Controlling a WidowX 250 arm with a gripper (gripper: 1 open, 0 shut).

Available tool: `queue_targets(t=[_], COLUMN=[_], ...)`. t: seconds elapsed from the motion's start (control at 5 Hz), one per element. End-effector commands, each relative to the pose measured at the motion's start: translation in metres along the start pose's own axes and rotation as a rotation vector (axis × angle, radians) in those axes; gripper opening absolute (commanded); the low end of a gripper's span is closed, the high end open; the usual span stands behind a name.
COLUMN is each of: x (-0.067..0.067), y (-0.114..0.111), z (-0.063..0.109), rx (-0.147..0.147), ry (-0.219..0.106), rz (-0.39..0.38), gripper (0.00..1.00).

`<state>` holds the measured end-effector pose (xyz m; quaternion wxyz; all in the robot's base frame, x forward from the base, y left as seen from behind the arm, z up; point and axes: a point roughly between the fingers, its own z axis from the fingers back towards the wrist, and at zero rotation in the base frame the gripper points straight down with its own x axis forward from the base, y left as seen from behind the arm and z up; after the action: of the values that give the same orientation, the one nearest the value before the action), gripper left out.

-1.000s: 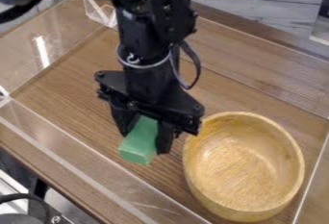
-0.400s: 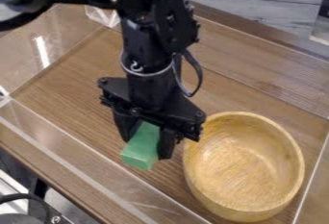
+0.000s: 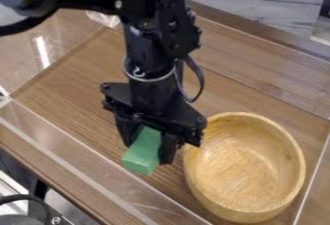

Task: Remove the green block from inside the brown bowl and put it on the table

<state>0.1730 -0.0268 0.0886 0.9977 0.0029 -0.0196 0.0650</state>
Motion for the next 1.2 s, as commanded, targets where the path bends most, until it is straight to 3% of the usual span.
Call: queue_targets(t=[0.0, 1.0], x=[0.0049, 0.0117], y=[0.0009, 0.0072], z=[0.0015, -0.004], rx=[-0.007, -0.015], ry=[-0.017, -0.034], rz=[0.01, -0.029], gripper=[0.0, 0.0])
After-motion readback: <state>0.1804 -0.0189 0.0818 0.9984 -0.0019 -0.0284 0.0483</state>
